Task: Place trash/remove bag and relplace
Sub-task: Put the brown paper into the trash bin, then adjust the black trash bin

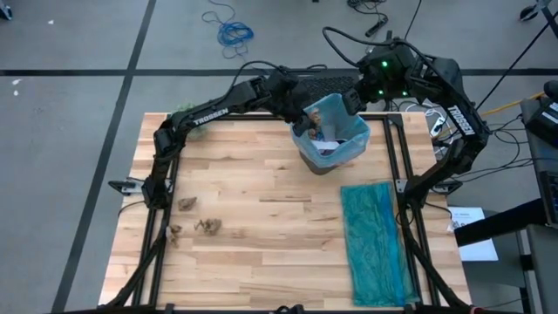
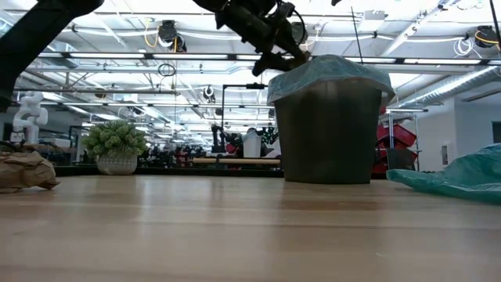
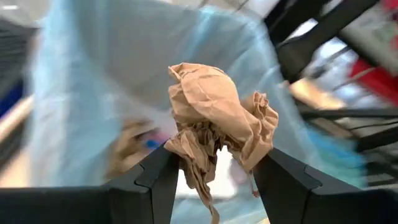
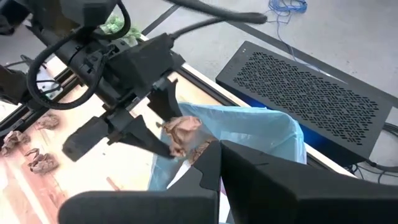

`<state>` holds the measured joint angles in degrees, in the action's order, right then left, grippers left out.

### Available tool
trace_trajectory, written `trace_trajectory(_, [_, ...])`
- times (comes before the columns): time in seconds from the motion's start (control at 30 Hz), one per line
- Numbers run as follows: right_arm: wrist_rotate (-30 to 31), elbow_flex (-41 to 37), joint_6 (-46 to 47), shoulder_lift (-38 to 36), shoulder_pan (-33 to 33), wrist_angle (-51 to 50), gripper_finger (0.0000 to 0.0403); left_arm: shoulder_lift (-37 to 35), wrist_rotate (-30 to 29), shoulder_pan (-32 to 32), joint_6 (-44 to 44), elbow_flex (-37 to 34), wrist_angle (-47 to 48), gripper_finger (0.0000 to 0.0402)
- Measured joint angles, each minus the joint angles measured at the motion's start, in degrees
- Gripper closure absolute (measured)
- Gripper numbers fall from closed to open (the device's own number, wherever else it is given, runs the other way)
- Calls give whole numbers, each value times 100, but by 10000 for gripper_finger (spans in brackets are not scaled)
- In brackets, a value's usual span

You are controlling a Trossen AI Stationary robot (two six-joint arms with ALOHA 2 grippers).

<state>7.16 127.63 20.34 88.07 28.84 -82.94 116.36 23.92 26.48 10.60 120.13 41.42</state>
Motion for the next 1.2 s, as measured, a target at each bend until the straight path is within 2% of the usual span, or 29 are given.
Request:
trace_trajectory(0.07, [2, 0, -2, 0, 0, 4, 403, -7, -294, -34, -196, 77, 45, 210])
trace_trajectory(0.23, [3, 0, -43, 0, 0, 14, 403, -27, -327, -71, -260, 354, 8, 210])
trace_trajectory(0.43, [2, 0, -67, 0, 0, 44, 403, -18, -864, -206, -747, 506, 326, 210])
trace_trajectory(0.53, [-65, 0, -86, 0, 0, 44, 403, -18, -814, -244, -800, 673, 435, 210])
trace_trajectory(0.63, [-431, 0, -246, 0, 0, 44, 403, -20, -563, -249, -758, 1008, 849, 210])
trace_trajectory(0.7, [-639, 0, -369, 9, -16, 46, 403, -104, -514, -249, -367, 1353, 1278, 213])
trace_trajectory(0.83, [-901, 0, -478, 78, -133, 45, 403, -918, -534, -206, 112, 1392, 1384, 253])
trace_trajectory(1.03, [-1153, -2, -498, 268, -290, 23, 403, -2357, -1351, 0, 211, 1423, 1356, 379])
trace_trajectory(1.2, [-1165, -2, -630, 772, -483, -156, 403, -3298, -1981, 131, 411, 1421, 1723, 396])
